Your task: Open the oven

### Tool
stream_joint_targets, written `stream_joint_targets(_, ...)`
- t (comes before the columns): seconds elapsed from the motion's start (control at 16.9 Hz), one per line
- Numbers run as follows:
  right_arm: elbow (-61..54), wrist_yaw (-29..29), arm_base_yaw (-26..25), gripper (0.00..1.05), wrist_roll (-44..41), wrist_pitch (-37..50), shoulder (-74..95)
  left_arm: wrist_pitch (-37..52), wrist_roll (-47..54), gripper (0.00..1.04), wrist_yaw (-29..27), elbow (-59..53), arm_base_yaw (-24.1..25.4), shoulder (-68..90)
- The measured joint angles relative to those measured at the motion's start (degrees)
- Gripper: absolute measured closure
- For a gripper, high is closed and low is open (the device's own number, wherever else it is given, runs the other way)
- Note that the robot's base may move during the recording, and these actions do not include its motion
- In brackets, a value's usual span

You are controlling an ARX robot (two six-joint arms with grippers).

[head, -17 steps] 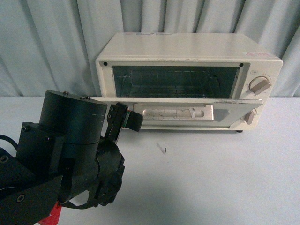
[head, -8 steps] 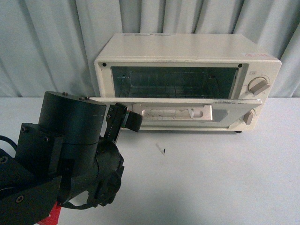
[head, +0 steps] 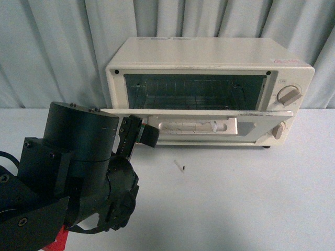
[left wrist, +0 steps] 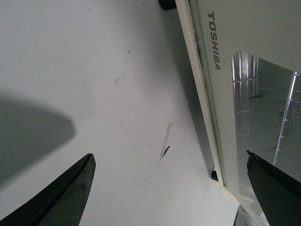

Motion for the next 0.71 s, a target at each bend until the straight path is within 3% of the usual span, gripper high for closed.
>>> stream_joint_targets(0.06,0.00,0.00,0.00,0.30,0.00,0.00,0.00,1.40,0.85,0.07,-0.87,-0.15,-0.04,0.09)
stream_joint_targets(0.18,0.00,-0.02,0.00,0.08,-0.02,0.00,0.00,10.19,10.78,0.07,-8.50,-3.04,-0.42,0.33)
stream_joint_targets(0.24,0.00,-0.02,0.00,0.05,0.02,0.00,0.00,10.84,14.99,0.07,-8.72,-5.16,0.02,-1.01)
stream_joint_targets(0.71,0.00,-0.04,0.00,0.06,0.00,0.00,0.00,13.94,20.00,0.07,-7.93,-15.04,6.29,-9.31)
